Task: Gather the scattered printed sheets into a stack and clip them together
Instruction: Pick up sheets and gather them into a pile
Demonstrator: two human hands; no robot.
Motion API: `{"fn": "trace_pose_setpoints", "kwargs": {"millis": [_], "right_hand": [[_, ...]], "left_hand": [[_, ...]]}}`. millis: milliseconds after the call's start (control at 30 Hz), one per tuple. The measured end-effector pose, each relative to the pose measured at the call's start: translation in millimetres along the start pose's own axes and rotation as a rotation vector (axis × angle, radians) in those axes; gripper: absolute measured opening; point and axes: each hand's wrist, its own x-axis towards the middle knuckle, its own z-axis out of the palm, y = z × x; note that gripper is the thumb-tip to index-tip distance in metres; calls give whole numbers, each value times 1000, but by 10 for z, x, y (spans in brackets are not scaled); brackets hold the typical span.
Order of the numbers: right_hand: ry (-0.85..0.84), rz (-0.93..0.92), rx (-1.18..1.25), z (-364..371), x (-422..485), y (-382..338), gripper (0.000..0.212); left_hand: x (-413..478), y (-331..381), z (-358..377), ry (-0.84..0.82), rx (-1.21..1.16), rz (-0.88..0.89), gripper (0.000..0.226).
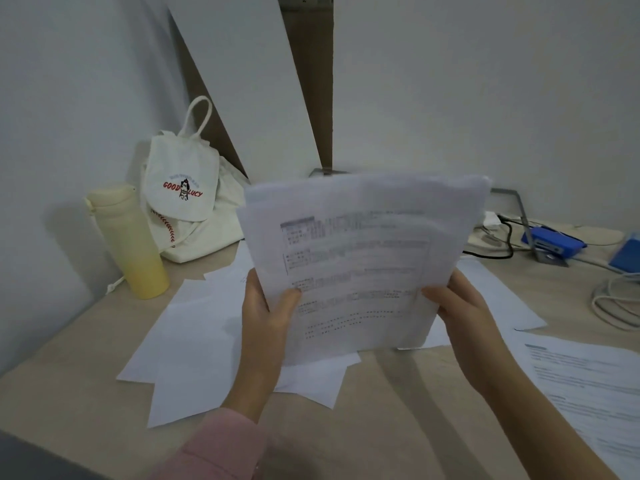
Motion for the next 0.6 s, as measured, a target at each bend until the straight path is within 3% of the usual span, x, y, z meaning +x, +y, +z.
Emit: {"fn": "trace_pose_setpoints", "kwargs": {"millis": [133,333,600], "right_hand": [[13,153,-42,-18,-120,233,35],[136,130,-4,-210,-231,225,31],[372,174,-192,-933,-423,106,14]], "left_hand": [[-172,-205,13,-62,44,-60,38],[-237,-188,229,-153,40,-86,33],[-441,-227,859,-301,66,-181,27]]}}
